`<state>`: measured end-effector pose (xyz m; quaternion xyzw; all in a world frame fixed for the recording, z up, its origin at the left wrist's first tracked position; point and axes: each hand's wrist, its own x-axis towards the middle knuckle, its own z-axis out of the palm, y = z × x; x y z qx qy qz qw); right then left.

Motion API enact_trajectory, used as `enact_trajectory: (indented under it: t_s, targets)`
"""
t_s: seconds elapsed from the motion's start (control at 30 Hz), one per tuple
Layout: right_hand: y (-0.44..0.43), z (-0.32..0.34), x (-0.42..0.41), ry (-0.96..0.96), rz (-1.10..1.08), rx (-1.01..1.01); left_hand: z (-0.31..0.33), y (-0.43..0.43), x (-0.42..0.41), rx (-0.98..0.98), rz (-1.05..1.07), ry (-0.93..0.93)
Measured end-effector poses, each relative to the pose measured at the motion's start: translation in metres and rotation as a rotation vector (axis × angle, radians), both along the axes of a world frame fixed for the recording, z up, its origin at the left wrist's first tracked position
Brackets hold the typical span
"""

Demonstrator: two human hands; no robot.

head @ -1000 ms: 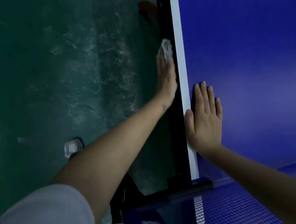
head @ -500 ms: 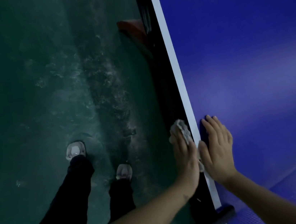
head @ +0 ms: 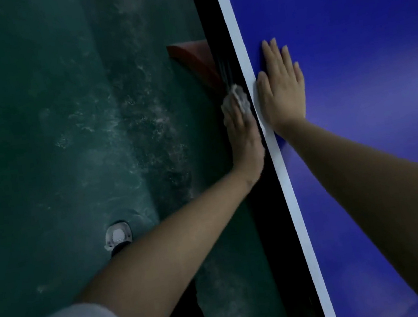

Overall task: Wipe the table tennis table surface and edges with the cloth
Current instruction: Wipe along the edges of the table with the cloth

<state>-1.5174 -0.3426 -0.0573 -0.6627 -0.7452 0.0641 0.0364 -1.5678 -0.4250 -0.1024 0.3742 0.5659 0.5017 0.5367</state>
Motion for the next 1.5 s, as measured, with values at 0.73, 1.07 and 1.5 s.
enact_trajectory:
  t_s: [0.73, 1.07, 1.5]
  targets:
    - [0.0, 0.006, -0.003, 0.011, -0.027, -0.048, 0.014, 0.009, -0.006, -0.247, 0.031, -0.26]
    - [0.0, 0.011, -0.002, -0.028, -0.009, -0.101, 0.028, 0.205, -0.091, -0.154, 0.111, -0.177]
    - [0.058, 0.028, -0.032, 0.222, -0.057, -0.143, 0.033, 0.199, -0.099, -0.344, -0.051, -0.131]
